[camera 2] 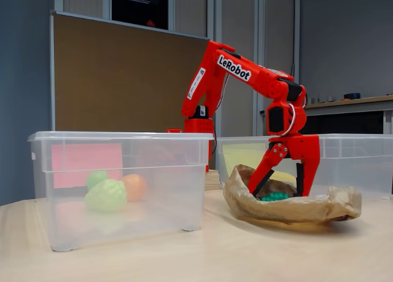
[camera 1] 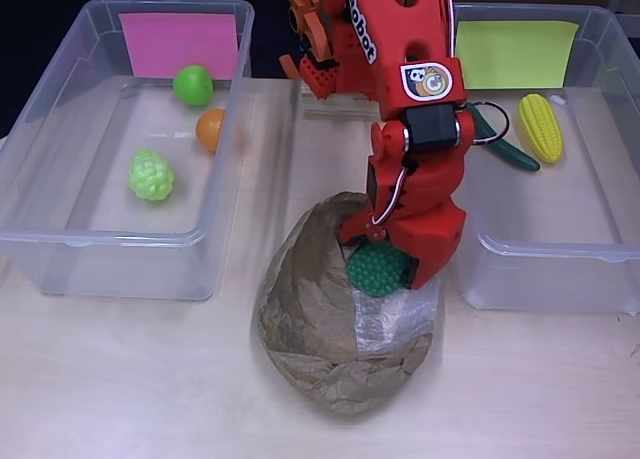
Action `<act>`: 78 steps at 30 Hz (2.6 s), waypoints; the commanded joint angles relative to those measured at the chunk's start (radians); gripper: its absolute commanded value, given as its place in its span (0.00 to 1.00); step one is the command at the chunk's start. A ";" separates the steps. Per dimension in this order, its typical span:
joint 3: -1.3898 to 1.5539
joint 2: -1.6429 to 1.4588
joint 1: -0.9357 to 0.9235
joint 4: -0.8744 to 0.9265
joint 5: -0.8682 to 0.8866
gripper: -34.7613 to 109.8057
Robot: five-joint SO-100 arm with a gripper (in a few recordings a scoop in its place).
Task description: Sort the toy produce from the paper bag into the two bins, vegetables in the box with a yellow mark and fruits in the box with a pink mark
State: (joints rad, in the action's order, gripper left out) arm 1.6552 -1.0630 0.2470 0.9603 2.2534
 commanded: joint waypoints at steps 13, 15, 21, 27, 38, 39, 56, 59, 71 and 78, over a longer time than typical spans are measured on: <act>0.091 -0.015 -0.032 -0.112 -0.285 0.45; 0.083 -0.049 -0.038 -0.040 -0.314 0.44; 0.017 -0.170 -0.087 0.253 -0.433 0.44; -0.166 -0.273 -0.209 0.528 -0.721 0.44; -0.282 -0.612 0.031 0.877 -0.561 0.43; -0.267 -0.640 0.080 0.876 -0.491 0.43; 0.118 -0.693 0.767 0.408 0.416 0.38; 0.095 -0.667 0.793 0.428 0.437 0.44; -0.114 -0.492 0.856 0.509 0.471 0.52; -0.285 -0.569 0.816 0.721 0.403 0.42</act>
State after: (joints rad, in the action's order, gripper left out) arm 1.4143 -1.5355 1.0922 1.5999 2.7151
